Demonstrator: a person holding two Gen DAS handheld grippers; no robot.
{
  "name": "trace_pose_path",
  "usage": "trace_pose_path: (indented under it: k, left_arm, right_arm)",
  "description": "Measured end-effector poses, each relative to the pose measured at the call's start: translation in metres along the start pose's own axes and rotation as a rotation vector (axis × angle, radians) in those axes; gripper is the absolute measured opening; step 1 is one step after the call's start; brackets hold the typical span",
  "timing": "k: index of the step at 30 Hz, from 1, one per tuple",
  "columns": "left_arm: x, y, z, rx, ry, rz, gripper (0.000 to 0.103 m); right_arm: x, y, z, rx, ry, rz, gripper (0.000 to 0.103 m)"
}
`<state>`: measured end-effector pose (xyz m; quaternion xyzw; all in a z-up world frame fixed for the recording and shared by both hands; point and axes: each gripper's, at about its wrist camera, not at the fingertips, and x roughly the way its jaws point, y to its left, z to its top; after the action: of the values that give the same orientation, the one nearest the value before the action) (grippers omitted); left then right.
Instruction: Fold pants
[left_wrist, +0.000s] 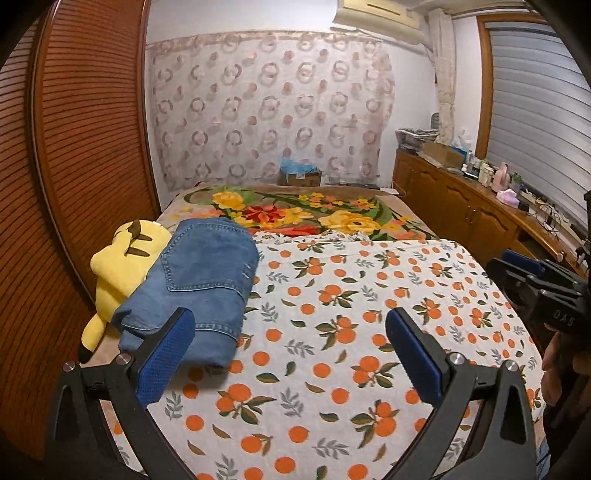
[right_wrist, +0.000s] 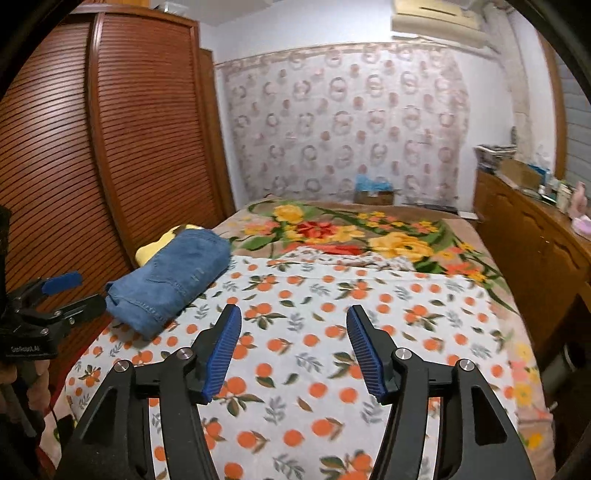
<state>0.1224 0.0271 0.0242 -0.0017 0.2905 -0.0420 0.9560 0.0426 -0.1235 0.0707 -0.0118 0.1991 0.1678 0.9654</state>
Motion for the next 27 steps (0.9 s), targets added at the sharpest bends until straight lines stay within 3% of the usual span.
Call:
trace_pose_path:
  k: [14,27]
  left_arm:
    - [-0.057,-0.040,0.020,0.048,-0.129,-0.012,0.103]
    - [-0.090,-0.050,0.029,0.047,-0.192,-0.024,0.103]
  right_arm:
    - [-0.096,-0.009,0.006,0.038,-0.136,-0.076,0.062]
    - [-0.114,0.004,-0.010,0.030,-0.188,-0.123,0.062]
